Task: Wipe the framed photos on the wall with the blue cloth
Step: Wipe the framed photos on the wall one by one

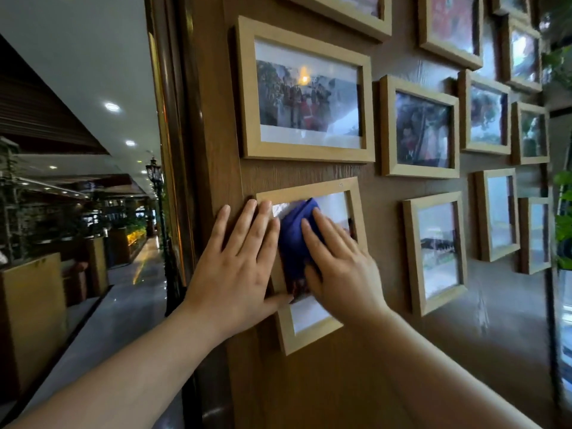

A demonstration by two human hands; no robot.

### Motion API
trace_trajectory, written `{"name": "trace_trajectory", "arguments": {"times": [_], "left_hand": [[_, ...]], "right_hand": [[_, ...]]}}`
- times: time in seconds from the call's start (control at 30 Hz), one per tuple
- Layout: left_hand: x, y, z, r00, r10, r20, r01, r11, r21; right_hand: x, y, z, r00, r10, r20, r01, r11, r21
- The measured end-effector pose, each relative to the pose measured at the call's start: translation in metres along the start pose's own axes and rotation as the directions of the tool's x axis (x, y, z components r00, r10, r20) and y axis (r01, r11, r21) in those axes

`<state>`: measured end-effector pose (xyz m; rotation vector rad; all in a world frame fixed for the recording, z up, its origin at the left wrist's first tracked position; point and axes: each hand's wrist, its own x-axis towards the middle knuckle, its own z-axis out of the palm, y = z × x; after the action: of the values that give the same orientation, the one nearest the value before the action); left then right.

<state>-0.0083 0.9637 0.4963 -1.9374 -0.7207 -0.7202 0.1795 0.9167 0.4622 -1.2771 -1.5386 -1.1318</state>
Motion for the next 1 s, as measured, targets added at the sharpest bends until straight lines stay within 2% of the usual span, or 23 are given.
{"name": "trace_trajectory", "arguments": {"times": [0.23, 0.33, 0.5, 0.73, 0.87, 1.0], "left_hand": [[-0.004, 0.000, 0.001, 0.999, 0.012, 0.030, -0.014, 0.998, 0.061], [-0.003, 0.001, 0.001, 0.999, 0.008, 0.032, -0.011, 0.996, 0.084], [-0.003, 0.002, -0.001, 0.999, 0.001, 0.051, -0.006, 0.994, 0.111], [-0.003, 0.001, -0.002, 0.999, 0.003, 0.033, -0.007, 0.993, 0.120], [-0.002, 0.001, -0.002, 0.999, 0.007, 0.037, -0.012, 0.991, 0.135], [-0.001, 0.001, -0.002, 0.999, 0.011, 0.035, -0.015, 0.990, 0.137]], "right_hand": [[-0.010, 0.006, 0.020, 0.979, -0.198, 0.041, 0.195, 0.979, 0.059], [-0.005, 0.025, 0.014, 0.964, -0.266, 0.011, 0.265, 0.962, 0.060], [0.007, 0.068, 0.004, 0.993, -0.103, -0.064, 0.106, 0.993, 0.048], [-0.043, 0.016, 0.019, 0.983, -0.184, 0.004, 0.182, 0.976, 0.117], [-0.060, -0.003, 0.024, 0.992, -0.121, 0.030, 0.115, 0.980, 0.162], [-0.059, 0.017, 0.013, 0.995, -0.080, 0.067, 0.071, 0.991, 0.116]]}}
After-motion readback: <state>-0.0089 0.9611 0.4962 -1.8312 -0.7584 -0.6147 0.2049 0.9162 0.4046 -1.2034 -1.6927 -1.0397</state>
